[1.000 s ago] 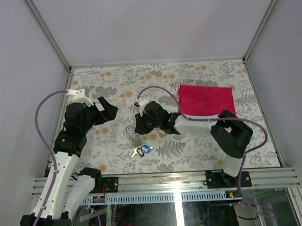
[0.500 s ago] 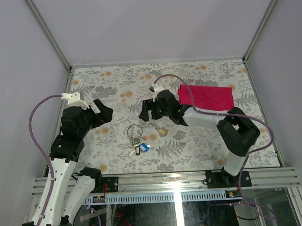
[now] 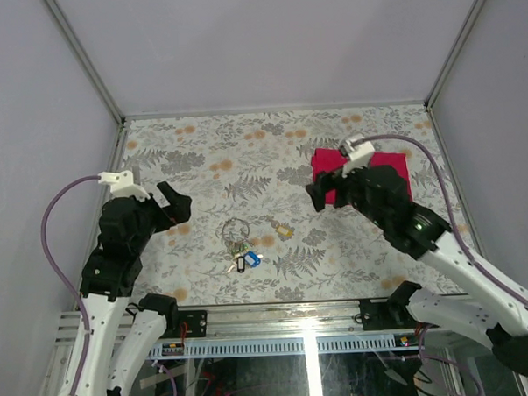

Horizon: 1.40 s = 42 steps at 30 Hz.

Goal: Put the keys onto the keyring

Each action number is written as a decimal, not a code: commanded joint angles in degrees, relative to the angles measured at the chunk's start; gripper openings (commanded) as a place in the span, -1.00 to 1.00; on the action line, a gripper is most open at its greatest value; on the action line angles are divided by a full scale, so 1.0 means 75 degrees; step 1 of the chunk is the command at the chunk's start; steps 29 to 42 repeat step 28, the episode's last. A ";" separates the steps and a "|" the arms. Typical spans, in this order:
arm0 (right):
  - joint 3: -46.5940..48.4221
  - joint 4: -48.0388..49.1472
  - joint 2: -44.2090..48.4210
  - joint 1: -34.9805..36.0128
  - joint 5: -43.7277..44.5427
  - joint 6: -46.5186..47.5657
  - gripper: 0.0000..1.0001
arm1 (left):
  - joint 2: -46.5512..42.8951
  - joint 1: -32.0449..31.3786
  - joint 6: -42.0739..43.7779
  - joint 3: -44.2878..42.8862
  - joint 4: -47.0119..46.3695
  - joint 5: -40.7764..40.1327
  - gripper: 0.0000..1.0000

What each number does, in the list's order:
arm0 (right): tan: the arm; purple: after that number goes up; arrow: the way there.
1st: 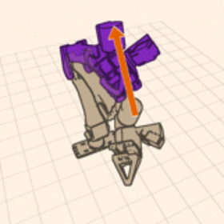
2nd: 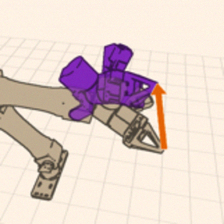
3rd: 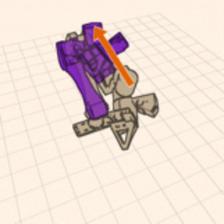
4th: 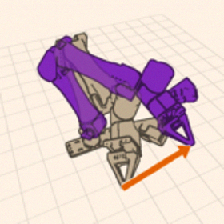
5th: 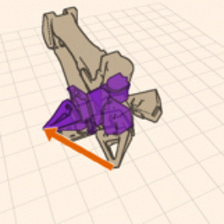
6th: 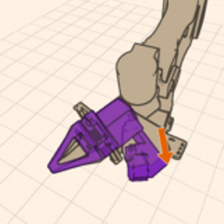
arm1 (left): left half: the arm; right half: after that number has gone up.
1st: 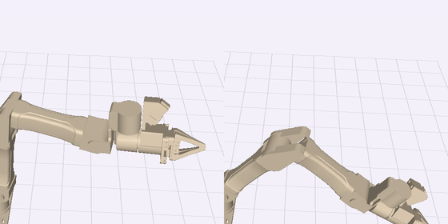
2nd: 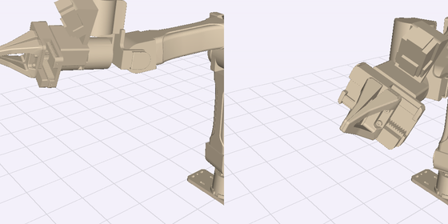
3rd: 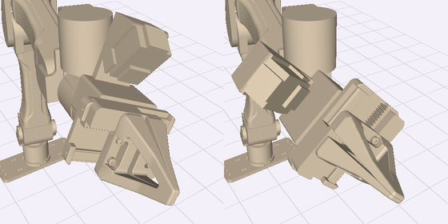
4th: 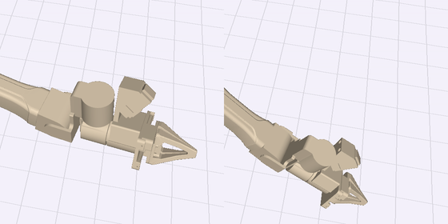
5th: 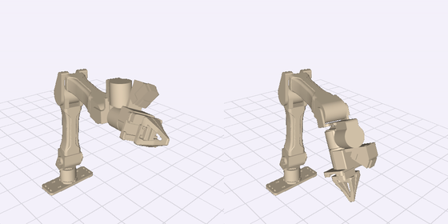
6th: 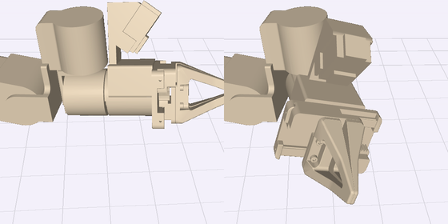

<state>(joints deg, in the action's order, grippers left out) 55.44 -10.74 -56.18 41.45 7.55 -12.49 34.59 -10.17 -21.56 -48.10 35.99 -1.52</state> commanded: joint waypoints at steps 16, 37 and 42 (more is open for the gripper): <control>-0.1775 -0.2034 0.4889 -0.0010 0.2944 0.0632 0.99 | -0.1463 0.0023 -0.0076 0.0933 -0.0635 -0.0711 1.00; -0.1619 -0.2187 0.4405 -0.0016 0.3061 0.0463 0.99 | -0.1473 0.0021 -0.0140 0.0967 -0.0601 -0.0784 1.00; -0.1619 -0.2187 0.4405 -0.0016 0.3061 0.0463 0.99 | -0.1473 0.0021 -0.0140 0.0967 -0.0601 -0.0784 1.00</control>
